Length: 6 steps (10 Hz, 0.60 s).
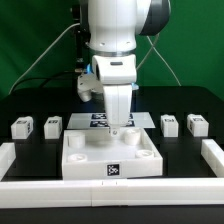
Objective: Assemble one leg
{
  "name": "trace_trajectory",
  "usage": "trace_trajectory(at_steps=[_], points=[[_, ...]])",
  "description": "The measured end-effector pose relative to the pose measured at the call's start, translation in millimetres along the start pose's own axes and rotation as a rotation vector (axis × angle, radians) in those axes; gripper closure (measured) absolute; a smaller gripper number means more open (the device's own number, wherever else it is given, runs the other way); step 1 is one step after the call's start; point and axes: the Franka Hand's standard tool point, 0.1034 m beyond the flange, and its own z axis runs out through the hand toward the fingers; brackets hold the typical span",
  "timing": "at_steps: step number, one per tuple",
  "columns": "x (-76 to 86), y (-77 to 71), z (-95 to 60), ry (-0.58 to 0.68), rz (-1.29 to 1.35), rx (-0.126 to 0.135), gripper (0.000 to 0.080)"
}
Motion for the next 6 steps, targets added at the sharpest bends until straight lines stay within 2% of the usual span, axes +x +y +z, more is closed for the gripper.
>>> trace_trajectory(at_steps=[3, 5, 6], points=[[0.9, -0.6, 3.0, 0.002, 0.016, 0.006, 0.0177], [0.9, -0.9, 3.5, 0.002, 0.016, 0.007, 0.0542], [0.9, -1.0, 3.7, 0.002, 0.016, 0.007, 0.0542]])
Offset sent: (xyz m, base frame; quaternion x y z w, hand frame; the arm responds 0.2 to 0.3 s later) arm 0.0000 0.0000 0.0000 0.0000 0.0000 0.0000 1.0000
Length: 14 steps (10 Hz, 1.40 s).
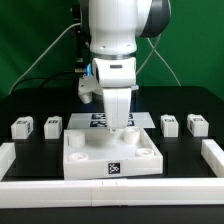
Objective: Assemble one leg
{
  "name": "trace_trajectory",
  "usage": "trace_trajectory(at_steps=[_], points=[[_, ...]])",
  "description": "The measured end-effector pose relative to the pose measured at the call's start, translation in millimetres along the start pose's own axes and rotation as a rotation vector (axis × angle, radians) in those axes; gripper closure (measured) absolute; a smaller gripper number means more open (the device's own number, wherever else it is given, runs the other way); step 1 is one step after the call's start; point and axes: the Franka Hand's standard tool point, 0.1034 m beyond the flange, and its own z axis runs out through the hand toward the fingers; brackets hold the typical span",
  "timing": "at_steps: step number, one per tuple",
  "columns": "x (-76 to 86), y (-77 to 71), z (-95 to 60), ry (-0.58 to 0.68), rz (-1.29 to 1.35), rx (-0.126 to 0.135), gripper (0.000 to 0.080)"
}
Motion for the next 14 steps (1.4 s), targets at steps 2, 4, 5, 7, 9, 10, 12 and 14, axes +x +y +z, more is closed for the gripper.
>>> trace_trajectory(at_steps=[2, 4, 5, 7, 9, 10, 12, 14], points=[[-0.2, 0.0, 0.2, 0.000, 0.001, 0.000, 0.0718], [-0.5, 0.0, 0.3, 0.000, 0.002, 0.000, 0.0742], [-0.5, 0.0, 0.3, 0.000, 0.002, 0.000, 0.0742], [-0.5, 0.0, 0.3, 0.000, 0.002, 0.000, 0.0742], [-0.5, -0.1, 0.3, 0.000, 0.002, 0.000, 0.0741], [-0.5, -0.2, 0.5, 0.000, 0.002, 0.001, 0.0741], [-0.5, -0.6, 1.2, 0.001, 0.002, 0.002, 0.0458], [-0.5, -0.8, 1.6, 0.001, 0.002, 0.003, 0.0259]])
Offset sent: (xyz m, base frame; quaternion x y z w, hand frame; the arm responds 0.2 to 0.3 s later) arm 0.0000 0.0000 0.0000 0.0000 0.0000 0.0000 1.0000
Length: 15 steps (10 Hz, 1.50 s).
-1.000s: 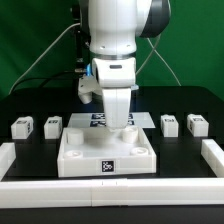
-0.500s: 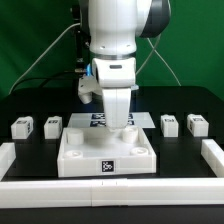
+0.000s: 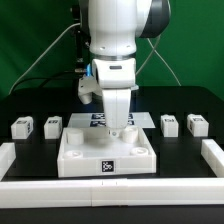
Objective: Assemble one leg
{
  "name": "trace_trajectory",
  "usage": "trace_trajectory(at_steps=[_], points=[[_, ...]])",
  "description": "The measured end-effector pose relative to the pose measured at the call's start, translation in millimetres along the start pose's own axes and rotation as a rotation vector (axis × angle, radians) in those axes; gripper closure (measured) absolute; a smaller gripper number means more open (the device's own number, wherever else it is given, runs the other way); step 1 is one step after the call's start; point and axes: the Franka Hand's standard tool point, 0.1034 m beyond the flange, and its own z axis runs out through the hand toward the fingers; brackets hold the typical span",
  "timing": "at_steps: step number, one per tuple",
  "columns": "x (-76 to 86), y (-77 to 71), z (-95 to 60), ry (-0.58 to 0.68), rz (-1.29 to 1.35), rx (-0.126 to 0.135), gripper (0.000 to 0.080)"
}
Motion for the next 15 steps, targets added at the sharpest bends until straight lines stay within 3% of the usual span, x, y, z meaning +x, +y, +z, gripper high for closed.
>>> trace_trajectory(at_steps=[1, 3, 8, 9, 10, 11, 12, 13, 14, 15], points=[[0.0, -0.1, 0.2, 0.000, 0.000, 0.000, 0.0184], [0.0, -0.3, 0.5, 0.000, 0.000, 0.001, 0.0156], [-2.6, -6.7, 12.1, 0.007, 0.006, 0.024, 0.0150], [-2.6, -6.9, 12.3, 0.007, 0.007, 0.024, 0.0199], [-2.6, -6.8, 12.3, 0.007, 0.007, 0.024, 0.0199], [-2.6, -7.0, 12.5, 0.007, 0.007, 0.025, 0.0375], [-2.6, -7.1, 12.6, 0.007, 0.007, 0.025, 0.0375], [-2.6, -7.1, 12.6, 0.007, 0.007, 0.025, 0.0578], [-2.6, -7.1, 12.7, 0.007, 0.007, 0.025, 0.0708], [-2.7, -5.3, 11.3, 0.007, 0.007, 0.018, 0.0708]])
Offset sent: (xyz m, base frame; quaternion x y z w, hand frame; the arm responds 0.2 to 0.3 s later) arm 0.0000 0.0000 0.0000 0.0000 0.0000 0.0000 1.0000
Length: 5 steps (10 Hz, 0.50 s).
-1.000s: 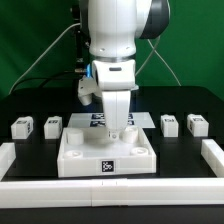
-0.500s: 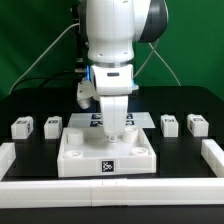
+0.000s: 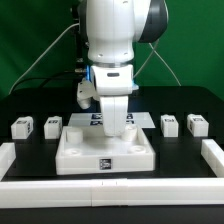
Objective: Assemble one leg
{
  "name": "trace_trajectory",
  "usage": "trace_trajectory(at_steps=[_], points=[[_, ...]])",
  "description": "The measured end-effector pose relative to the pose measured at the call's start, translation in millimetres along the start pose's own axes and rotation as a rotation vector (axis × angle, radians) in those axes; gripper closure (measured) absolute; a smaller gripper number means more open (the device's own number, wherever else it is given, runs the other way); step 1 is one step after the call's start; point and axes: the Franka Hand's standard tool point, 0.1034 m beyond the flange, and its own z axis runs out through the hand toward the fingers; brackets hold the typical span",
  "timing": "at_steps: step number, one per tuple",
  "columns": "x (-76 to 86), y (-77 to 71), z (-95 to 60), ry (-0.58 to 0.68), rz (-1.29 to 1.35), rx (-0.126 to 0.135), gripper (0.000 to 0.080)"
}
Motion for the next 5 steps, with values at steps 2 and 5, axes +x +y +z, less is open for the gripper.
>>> trace_trajectory(at_steps=[2, 5], points=[[-0.1, 0.1, -0.1, 0.000, 0.000, -0.001, 0.0726], [-0.1, 0.3, -0.1, 0.000, 0.000, -0.001, 0.0726]])
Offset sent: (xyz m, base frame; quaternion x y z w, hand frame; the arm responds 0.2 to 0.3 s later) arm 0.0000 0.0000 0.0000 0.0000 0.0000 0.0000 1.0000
